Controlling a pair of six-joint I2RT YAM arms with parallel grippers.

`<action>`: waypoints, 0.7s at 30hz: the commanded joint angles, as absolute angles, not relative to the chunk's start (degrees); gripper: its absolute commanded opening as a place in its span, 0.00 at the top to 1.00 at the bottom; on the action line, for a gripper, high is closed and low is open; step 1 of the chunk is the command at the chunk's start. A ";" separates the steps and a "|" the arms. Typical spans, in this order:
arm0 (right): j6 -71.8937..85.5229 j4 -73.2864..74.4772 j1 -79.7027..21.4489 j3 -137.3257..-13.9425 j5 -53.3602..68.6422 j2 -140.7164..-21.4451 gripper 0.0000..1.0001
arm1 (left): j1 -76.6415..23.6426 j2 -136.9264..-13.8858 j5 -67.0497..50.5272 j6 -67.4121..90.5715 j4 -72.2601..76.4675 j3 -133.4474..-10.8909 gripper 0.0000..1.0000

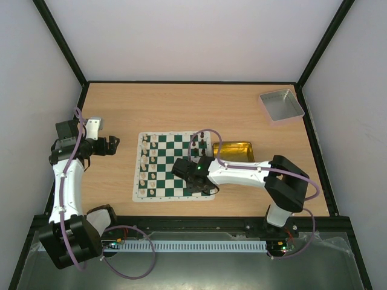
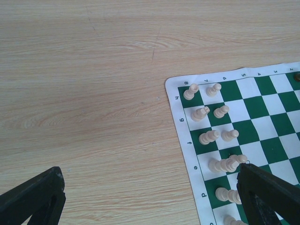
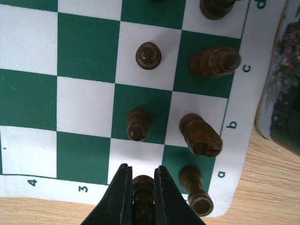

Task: Set up the chess pieces on the board
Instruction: Place the chess piece on the chessboard.

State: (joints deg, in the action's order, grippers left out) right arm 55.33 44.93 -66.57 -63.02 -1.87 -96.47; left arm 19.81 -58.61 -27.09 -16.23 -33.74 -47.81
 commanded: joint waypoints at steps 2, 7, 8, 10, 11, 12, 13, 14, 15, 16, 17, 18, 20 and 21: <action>55.50 42.98 -66.80 -62.36 -0.80 -98.15 0.97 | 19.87 -58.48 -27.33 -15.97 -33.46 -47.90 0.01; 55.18 42.18 -66.81 -61.70 -0.88 -99.25 0.97 | 19.88 -58.19 -27.50 -16.08 -33.51 -47.83 0.01; 55.19 41.99 -66.87 -61.56 -0.92 -99.49 0.97 | 19.93 -58.07 -27.46 -16.08 -33.49 -47.86 0.01; 55.11 41.57 -66.85 -61.39 -0.74 -99.87 0.97 | 19.90 -57.95 -27.47 -16.09 -33.48 -47.88 0.01; 55.06 41.37 -66.88 -61.38 -0.76 -100.03 0.97 | 19.88 -57.93 -27.48 -16.06 -33.47 -47.82 0.01; 55.03 41.25 -66.88 -61.40 -0.71 -100.30 0.97 | 19.93 -57.94 -27.46 -16.02 -33.48 -47.79 0.01; 54.94 41.17 -66.84 -61.34 -0.78 -100.54 0.97 | 19.87 -57.92 -27.38 -16.05 -33.44 -47.81 0.01; 54.87 41.02 -66.86 -61.28 -0.79 -100.75 0.97 | 19.91 -57.87 -27.42 -16.03 -33.48 -47.83 0.01; 54.85 41.01 -66.87 -61.31 -0.97 -100.96 0.96 | 19.92 -57.80 -27.42 -16.04 -33.49 -47.74 0.01; 54.89 40.92 -66.88 -61.33 -1.02 -101.18 0.96 | 19.94 -57.72 -27.41 -16.05 -33.48 -47.77 0.01; 54.85 40.70 -66.84 -61.29 -1.04 -101.37 0.96 | 19.89 -57.67 -27.42 -16.00 -33.47 -47.80 0.01; 54.87 40.60 -66.85 -61.26 -1.05 -101.42 0.96 | 19.91 -57.72 -27.42 -16.04 -33.40 -47.73 0.01; 54.93 40.30 -66.86 -61.24 -1.30 -101.51 0.96 | 19.88 -57.74 -27.42 -16.00 -33.40 -47.76 0.01; 54.92 40.14 -66.87 -61.29 -1.38 -101.63 0.96 | 19.87 -57.71 -27.36 -16.02 -33.38 -47.73 0.01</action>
